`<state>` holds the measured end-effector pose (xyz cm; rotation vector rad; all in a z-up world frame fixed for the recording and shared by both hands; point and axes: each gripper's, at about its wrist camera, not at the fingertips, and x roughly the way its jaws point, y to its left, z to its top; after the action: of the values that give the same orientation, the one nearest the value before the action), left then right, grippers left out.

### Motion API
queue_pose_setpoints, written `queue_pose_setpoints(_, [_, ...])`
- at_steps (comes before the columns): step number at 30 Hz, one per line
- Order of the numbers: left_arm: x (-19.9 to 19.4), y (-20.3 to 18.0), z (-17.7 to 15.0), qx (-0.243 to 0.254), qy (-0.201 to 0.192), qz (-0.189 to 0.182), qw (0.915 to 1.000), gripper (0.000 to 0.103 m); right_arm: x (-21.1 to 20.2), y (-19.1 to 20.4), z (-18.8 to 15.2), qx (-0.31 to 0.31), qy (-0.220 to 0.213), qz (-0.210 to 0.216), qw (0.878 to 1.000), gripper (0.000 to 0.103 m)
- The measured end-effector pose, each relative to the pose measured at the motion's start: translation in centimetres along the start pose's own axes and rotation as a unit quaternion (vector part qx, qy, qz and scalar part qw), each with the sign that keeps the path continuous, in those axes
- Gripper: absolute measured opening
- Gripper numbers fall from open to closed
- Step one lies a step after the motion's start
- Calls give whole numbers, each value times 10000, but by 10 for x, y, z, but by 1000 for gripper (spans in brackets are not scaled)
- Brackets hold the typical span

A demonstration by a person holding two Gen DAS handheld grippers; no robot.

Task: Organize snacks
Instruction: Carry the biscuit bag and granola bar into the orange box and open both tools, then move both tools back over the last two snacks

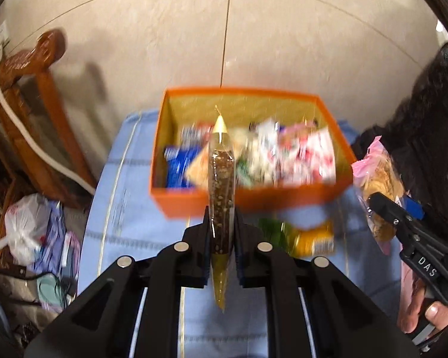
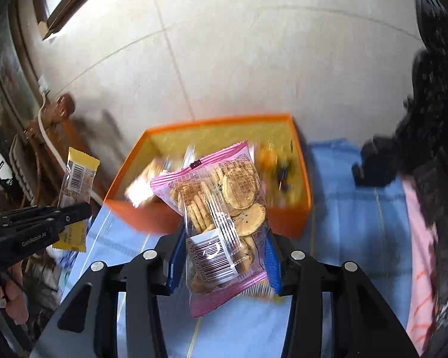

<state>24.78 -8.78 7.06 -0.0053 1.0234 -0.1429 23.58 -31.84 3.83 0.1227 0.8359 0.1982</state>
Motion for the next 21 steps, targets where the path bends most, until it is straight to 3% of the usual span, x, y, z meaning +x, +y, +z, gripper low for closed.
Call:
queue_pose_setpoints(5, [41, 4, 45, -266, 132, -183, 9994, 13, 38, -10, 43, 139, -44, -114, 9998, 46])
queue_pose_setpoints(6, [49, 7, 51, -358, 160, -255, 9989, 21, 48, -15, 49, 251, 30, -82, 9996, 51])
queue_pose_setpoints(7, [60, 10, 59, -559, 166, -195, 9981, 35, 60, -20, 54, 382, 127, -106, 9991, 53])
queue_pose_setpoints(8, [63, 12, 62, -676, 159, -74, 9976, 76, 67, -24, 56, 462, 175, -237, 9985, 62])
queue_pose_setpoints(9, [64, 15, 63, -777, 51, 69, 9969, 96, 69, -24, 55, 492, 170, -338, 9981, 70])
queue_pose_setpoints(11, [60, 15, 59, -773, -201, 95, 9968, 96, 65, -25, 48, 441, 18, -368, 9983, 75])
queue_pose_setpoints(21, [54, 4, 14, -88, 100, 138, 9998, 96, 39, -36, -27, 111, 324, -120, 9993, 75])
